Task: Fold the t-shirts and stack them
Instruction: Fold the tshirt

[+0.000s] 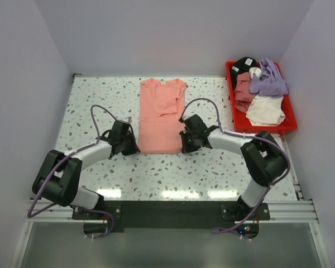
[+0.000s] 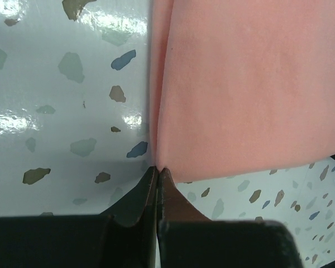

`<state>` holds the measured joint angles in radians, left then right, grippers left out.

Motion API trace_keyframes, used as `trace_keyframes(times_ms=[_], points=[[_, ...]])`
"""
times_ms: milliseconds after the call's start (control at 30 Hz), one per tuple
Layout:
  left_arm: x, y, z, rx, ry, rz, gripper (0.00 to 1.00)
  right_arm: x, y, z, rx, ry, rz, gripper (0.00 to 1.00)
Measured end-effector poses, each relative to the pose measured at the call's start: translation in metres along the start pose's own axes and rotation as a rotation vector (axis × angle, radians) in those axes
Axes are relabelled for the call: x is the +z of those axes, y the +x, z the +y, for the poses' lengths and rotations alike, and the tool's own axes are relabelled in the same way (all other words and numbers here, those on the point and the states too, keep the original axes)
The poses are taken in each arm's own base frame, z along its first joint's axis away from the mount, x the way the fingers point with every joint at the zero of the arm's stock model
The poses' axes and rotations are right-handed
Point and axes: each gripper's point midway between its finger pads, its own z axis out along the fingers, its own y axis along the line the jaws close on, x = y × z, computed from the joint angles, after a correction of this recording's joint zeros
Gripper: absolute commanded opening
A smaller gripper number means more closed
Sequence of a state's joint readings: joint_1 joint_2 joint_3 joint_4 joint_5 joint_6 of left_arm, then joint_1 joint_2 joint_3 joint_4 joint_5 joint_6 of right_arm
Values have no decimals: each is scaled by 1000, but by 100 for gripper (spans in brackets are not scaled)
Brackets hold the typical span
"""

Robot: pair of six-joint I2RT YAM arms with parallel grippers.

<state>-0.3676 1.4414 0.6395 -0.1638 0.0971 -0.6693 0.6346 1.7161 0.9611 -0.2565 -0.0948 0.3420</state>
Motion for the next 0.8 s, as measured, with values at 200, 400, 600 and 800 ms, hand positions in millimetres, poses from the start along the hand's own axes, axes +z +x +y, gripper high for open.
trace_keyframes(times_ms=[200,400,600,800], points=[[-24,-2,-2,1,18,-46,0,-22,11,18,-38,-27,25,0],[-75,-15,-9,-30,61,-179,0,-83,16,48,-58,-161,4,1],[-126,-22,-20,-50,148,-296,0,-138,38,73,-69,-320,66,0],[-166,-24,-27,-52,196,-353,0,-175,57,99,-83,-489,160,0]])
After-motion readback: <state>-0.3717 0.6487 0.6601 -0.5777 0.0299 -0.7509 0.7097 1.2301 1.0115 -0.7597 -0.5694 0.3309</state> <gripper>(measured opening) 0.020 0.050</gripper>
